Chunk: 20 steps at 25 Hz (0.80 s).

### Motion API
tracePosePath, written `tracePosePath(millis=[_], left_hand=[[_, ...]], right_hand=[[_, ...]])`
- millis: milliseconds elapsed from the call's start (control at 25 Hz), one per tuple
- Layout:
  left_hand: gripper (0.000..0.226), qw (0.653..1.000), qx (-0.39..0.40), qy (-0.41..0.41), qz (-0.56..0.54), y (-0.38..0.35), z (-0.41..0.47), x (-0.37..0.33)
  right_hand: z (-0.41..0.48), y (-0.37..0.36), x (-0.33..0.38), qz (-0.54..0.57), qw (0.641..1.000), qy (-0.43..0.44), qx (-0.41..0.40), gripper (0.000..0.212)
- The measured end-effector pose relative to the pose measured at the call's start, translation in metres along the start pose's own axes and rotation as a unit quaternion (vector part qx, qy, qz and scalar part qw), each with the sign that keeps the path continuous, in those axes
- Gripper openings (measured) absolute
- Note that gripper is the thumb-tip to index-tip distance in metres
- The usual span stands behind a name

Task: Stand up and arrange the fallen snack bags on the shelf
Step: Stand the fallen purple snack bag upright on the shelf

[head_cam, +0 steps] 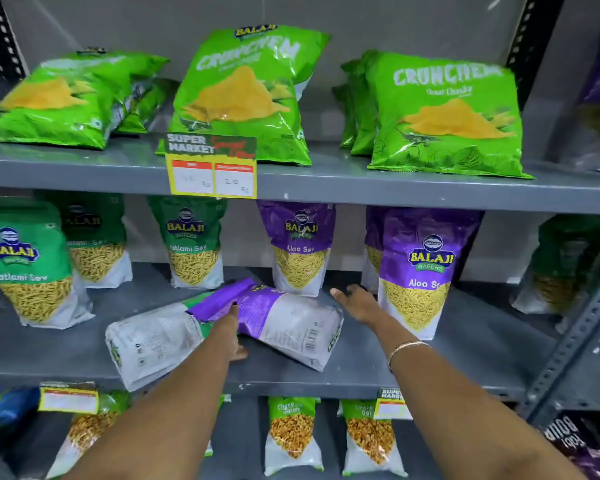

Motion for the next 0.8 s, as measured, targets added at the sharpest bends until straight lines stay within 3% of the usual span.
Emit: tracePosePath(millis=[120,240,360,520,680,800], left_hand=[[0.068,0.994,0.022,0.016,-0.107,-0.021,0.011,0.012],[0.034,0.988,0.027,0.017,-0.149,-0.028,0.019,0.012],[0.037,0.989,0.031,0.001,-0.145,-0.029,0.012,0.004],[0.030,0.992,0.060,-0.052,-0.095,-0.041,0.000,-0.020],[0.023,0.983,0.120,-0.132,-0.044,-0.063,-0.009,-0.062],[0.031,0.970,0.155,-0.183,0.040,-0.082,-0.003,-0.078]], right_hand=[[0.022,-0.016,-0.006,0.033,0.996,0.020,0.083,0.045],[0.028,-0.027,-0.004,0.086,0.984,0.025,0.155,0.029],[0.029,-0.027,-0.005,0.109,0.974,0.026,0.197,0.046],[0.020,-0.024,-0.004,0.100,0.966,0.034,0.237,0.034],[0.005,-0.022,-0.002,0.168,0.959,0.033,0.224,0.030],[0.010,-0.028,-0.005,0.175,0.976,0.028,0.126,0.036]])
Point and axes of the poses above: each hand's wrist, its own z-axis towards the middle knuckle, its own y-axis out of the back of the hand, x = y × z, the point moved 5 cm from there along z, towards the middle knuckle, and after that the axes turned 15 degrees about -z, right-handed, at the moved point
